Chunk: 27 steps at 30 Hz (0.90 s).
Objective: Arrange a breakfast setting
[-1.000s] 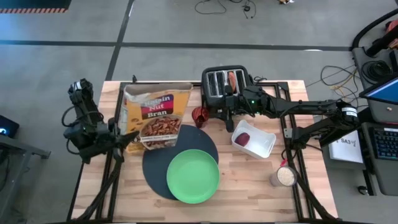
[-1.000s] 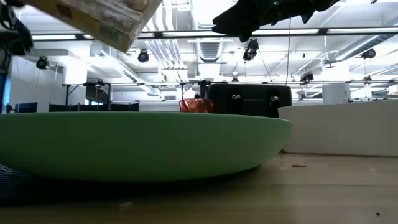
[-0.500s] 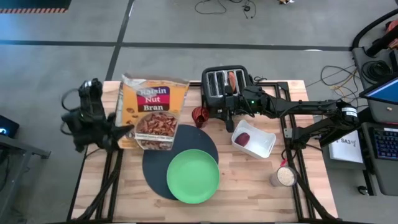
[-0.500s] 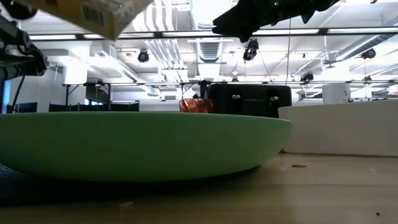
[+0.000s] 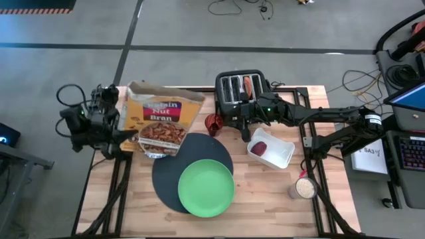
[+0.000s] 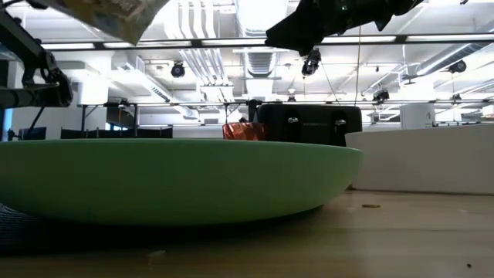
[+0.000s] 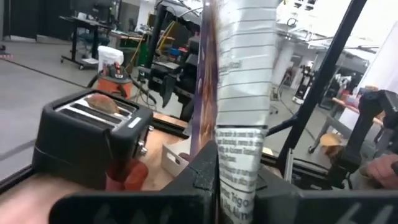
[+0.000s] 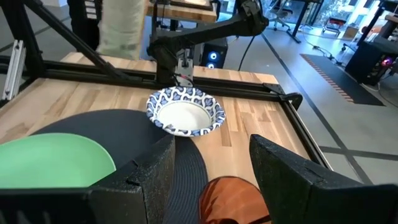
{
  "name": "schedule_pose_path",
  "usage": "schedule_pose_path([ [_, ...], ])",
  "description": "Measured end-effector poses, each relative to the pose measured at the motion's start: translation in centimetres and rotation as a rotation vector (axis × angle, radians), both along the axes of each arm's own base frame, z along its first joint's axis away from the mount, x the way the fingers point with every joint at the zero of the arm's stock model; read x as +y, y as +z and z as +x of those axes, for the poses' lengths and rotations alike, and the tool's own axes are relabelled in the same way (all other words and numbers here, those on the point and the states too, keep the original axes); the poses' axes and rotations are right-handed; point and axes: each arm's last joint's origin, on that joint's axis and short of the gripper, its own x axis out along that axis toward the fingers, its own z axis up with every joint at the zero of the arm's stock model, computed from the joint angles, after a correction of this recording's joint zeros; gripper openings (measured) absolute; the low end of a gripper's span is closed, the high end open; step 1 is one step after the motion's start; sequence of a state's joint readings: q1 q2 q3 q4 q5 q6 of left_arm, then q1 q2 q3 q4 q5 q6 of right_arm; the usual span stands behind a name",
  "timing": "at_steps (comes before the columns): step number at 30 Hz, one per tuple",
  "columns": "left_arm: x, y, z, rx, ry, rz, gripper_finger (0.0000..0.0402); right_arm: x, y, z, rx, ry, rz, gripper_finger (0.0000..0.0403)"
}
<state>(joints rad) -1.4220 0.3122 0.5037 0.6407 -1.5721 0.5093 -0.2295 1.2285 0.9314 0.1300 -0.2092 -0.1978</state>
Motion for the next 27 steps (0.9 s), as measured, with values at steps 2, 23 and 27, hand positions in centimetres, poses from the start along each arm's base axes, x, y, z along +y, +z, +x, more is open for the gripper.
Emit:
schedule_pose_path([
  [2, -0.5, -1.6, 0.1, -0.007, -0.002, -0.032, 0.0000, 0.0, 0.0, 0.0, 0.003, 0.001, -0.004, 0.0199],
  [23, -3.9, -11.2, 2.8, -0.118, 0.108, -0.312, 0.0000, 0.0, 0.4, 0.1, -0.038, -0.004, 0.006, 0.0199],
  [27, -3.9, -9.7, 4.1, -0.132, 0.212, -0.294, 0.0000, 0.0, 0.4, 0.1, -0.039, -0.004, 0.005, 0.0199],
])
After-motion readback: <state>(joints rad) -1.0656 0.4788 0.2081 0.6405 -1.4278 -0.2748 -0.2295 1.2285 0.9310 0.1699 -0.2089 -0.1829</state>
